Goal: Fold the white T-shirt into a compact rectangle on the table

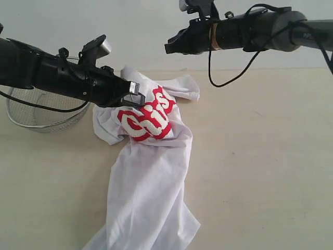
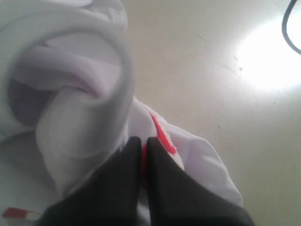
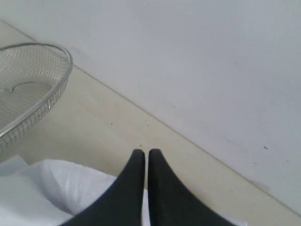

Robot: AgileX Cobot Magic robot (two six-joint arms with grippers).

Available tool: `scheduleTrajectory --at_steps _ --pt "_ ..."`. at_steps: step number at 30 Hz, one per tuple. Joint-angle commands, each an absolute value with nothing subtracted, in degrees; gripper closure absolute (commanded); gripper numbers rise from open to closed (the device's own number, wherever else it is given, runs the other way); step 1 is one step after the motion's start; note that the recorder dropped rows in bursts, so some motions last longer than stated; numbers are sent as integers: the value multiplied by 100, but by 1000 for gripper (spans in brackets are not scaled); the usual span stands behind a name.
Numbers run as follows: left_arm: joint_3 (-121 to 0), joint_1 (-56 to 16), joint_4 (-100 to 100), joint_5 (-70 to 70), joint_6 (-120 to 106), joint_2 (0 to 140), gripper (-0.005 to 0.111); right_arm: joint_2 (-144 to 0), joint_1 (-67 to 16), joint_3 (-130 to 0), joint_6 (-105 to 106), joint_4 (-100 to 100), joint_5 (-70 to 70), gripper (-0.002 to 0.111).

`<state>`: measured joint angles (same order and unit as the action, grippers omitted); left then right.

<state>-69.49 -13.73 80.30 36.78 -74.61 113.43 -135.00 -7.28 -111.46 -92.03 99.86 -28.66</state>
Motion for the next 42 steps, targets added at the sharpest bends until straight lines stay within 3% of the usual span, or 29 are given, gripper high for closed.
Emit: scheduleTrajectory --at_steps 1,12,22,28,35,42 --pt "-6935 -1389 8072 3736 -7615 11331 102 -13314 -765 -10718 -7851 9995 -2304 108" --pt "-6935 -1389 8013 3747 -7637 11331 102 -12145 -797 -9589 -8243 9995 -1986 108" --pt "-6935 -1389 8013 3747 -7637 11331 102 -11776 -797 -8981 -10642 9995 -2583 108" --pt "-6935 -1389 8013 3747 -7637 11331 102 -11758 -813 -8825 -10431 9995 -3507 108" --pt "-6935 -1389 8013 3747 -7637 11331 102 -11373 -852 -7931 -10303 9995 -2911 108" --pt "-6935 -1389 8013 3747 -7637 11331 102 -10977 -853 -7658 -10825 9995 -3315 108"
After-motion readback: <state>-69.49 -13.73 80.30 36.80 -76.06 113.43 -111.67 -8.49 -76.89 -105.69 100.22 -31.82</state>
